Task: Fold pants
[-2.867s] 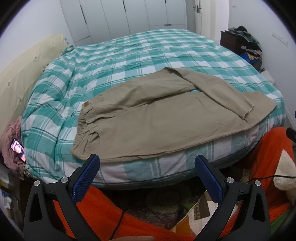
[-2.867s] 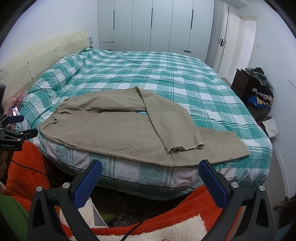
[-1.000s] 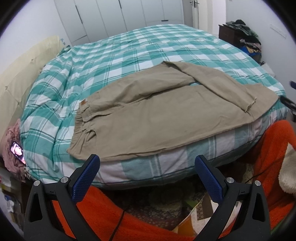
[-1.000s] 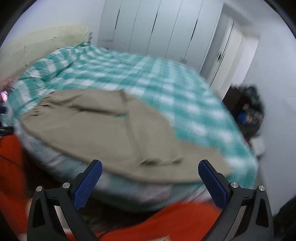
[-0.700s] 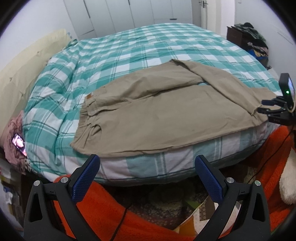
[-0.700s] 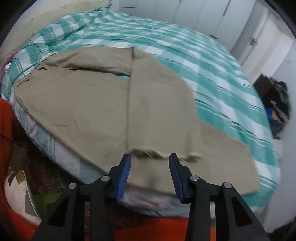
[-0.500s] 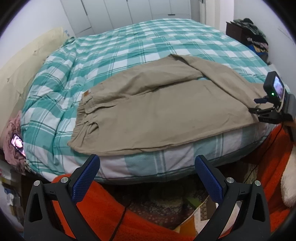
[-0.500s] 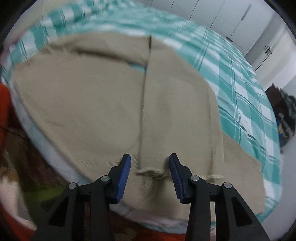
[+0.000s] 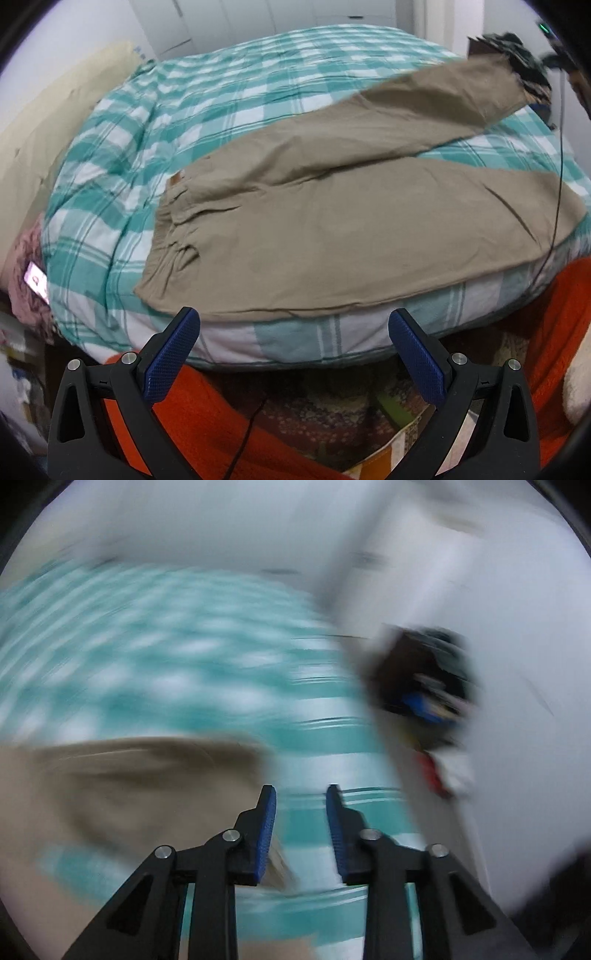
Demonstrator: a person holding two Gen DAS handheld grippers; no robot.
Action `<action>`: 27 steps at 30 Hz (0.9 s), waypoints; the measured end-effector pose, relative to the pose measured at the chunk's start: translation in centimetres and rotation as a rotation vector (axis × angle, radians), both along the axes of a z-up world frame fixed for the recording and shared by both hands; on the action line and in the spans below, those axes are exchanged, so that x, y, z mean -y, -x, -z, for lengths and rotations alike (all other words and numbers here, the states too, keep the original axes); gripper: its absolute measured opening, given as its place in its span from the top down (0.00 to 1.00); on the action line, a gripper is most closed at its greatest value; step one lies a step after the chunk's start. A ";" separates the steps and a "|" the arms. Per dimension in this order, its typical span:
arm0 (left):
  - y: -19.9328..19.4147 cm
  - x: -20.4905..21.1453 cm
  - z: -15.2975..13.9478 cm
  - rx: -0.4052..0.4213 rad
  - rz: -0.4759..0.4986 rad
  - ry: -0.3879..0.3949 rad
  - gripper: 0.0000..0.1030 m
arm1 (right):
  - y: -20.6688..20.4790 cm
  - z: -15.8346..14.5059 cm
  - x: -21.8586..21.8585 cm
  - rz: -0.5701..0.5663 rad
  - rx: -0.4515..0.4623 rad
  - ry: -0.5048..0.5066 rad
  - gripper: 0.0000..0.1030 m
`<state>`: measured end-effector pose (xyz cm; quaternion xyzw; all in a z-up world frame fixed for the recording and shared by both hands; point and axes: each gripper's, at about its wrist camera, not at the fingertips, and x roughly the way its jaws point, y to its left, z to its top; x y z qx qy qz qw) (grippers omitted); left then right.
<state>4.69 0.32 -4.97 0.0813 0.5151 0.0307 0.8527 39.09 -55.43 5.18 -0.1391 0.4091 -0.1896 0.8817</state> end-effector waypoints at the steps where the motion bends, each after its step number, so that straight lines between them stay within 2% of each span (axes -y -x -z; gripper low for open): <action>1: -0.1 -0.4 0.4 -0.009 -0.014 0.005 0.01 | -0.2 -0.2 1.2 0.037 0.007 -0.003 0.70; 3: -0.7 -1.4 1.8 -0.056 -0.049 0.016 0.01 | 1.0 0.7 3.3 0.082 0.017 -0.053 0.63; 4: -1.2 -1.8 2.6 -0.086 -0.062 0.025 0.01 | 2.7 2.6 3.5 0.065 0.013 -0.086 0.57; 5: -2.0 -2.0 3.2 -0.110 -0.069 0.037 0.01 | 3.9 3.8 3.1 0.051 0.005 -0.097 0.57; 6: -2.8 -2.1 3.4 -0.116 -0.062 0.043 0.01 | 6.0 6.6 2.3 0.011 -0.026 -0.125 0.57; 7: -4.1 -1.9 3.4 -0.107 -0.044 0.047 0.01 | 7.2 8.1 1.6 -0.009 -0.042 -0.144 0.57; 9: -7.2 -1.5 2.8 -0.043 -0.015 0.040 0.01 | 11.0 12.9 -0.7 -0.077 -0.097 -0.248 0.57; 12: -14.5 -0.8 1.8 0.134 -0.009 0.040 0.01 | 13.4 17.0 -3.8 -0.157 -0.156 -0.379 0.57; 13: -16.4 -0.6 2.0 0.163 -0.016 0.041 0.01 | 13.5 17.8 -5.7 -0.194 -0.172 -0.414 0.57; 16: -23.5 -0.7 4.3 0.248 -0.063 0.033 0.01 | 12.6 17.9 -11.9 -0.351 -0.199 -0.490 0.57; 17: -26.0 -1.0 6.3 0.245 -0.088 0.009 0.01 | 11.4 17.4 -14.6 -0.418 -0.206 -0.509 0.56; 19: -29.3 -2.1 10.8 0.164 -0.141 -0.040 0.01 | 9.3 16.3 -19.4 -0.526 -0.207 -0.555 0.52; 20: -30.1 -2.9 13.3 0.106 -0.160 -0.053 0.01 | 7.7 15.8 -21.9 -0.571 -0.199 -0.587 0.44; 21: -30.3 -4.0 16.8 0.024 -0.157 -0.013 0.01 | 7.0 15.7 -23.4 -0.590 -0.197 -0.608 0.40; 22: -29.6 -4.7 18.1 0.025 -0.151 0.032 0.01 | 5.5 16.1 -25.5 -0.619 -0.202 -0.645 0.34; 23: -28.3 -5.5 18.4 0.102 -0.151 0.090 0.01 | 3.9 16.7 -27.7 -0.651 -0.220 -0.683 0.33; 25: -27.6 -5.8 18.2 0.124 -0.148 0.110 0.01 | 2.1 18.5 -31.0 -0.701 -0.266 -0.724 0.33; 27: -27.5 -5.8 18.5 0.123 -0.143 0.108 0.01 | 0.3 21.3 -33.9 -0.766 -0.363 -0.774 0.33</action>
